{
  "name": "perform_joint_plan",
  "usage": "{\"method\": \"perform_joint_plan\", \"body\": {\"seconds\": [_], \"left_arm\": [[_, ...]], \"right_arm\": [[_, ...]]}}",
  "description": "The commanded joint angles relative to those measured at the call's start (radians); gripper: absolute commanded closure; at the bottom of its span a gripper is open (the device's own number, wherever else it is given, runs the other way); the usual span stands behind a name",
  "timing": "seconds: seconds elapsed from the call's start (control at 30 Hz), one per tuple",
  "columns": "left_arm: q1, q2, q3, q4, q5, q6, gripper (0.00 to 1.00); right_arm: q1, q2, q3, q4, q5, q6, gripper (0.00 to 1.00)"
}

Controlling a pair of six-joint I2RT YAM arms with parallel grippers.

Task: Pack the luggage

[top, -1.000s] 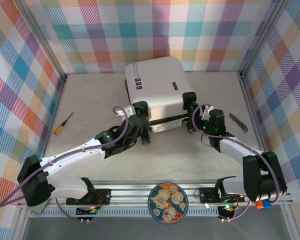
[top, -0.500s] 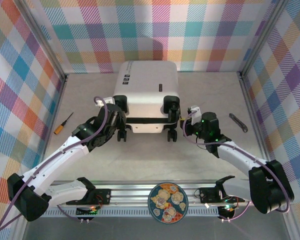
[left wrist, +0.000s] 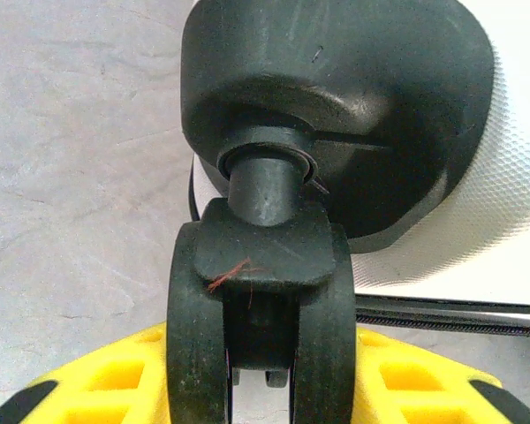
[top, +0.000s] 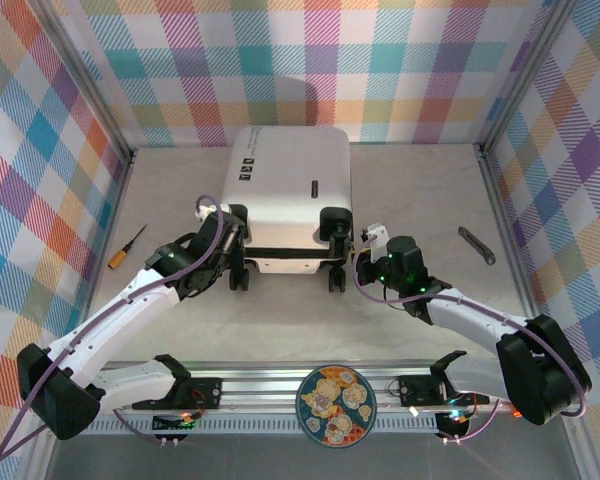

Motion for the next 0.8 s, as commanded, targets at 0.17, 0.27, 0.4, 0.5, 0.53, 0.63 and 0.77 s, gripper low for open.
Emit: {"method": "perform_joint_plan", "body": {"seconds": [0.17,0.27,0.4,0.5,0.53,0.63,0.77], "left_arm": [[0.012,-0.043,0.135,0.096,0.048,-0.036,0.47],[-0.002,-0.047,0.151,0.099,0.073,-0.035,0.41],[-0.044,-0.047,0.173,0.114,0.105,-0.039,0.38],[-0.106,-0.024,0.173,0.163,0.138,-0.062,0.36],[-0.13,-0.007,0.172,0.182,0.15,-0.07,0.36],[-0.205,0.064,0.171,0.244,0.189,-0.095,0.34],[-0.296,0.187,0.204,0.298,0.223,-0.105,0.34]], "right_arm": [[0.03,-0.004,-0.019,0.125,-0.071,-0.022,1.0],[0.03,0.001,-0.023,0.132,-0.075,-0.016,1.0],[0.029,0.006,-0.027,0.145,-0.078,-0.008,1.0],[0.027,0.009,-0.027,0.15,-0.072,-0.01,1.0],[0.028,0.01,-0.027,0.151,-0.073,-0.011,1.0],[0.028,0.015,-0.024,0.15,-0.081,-0.011,1.0],[0.027,0.016,-0.025,0.156,-0.086,-0.01,1.0]]}}
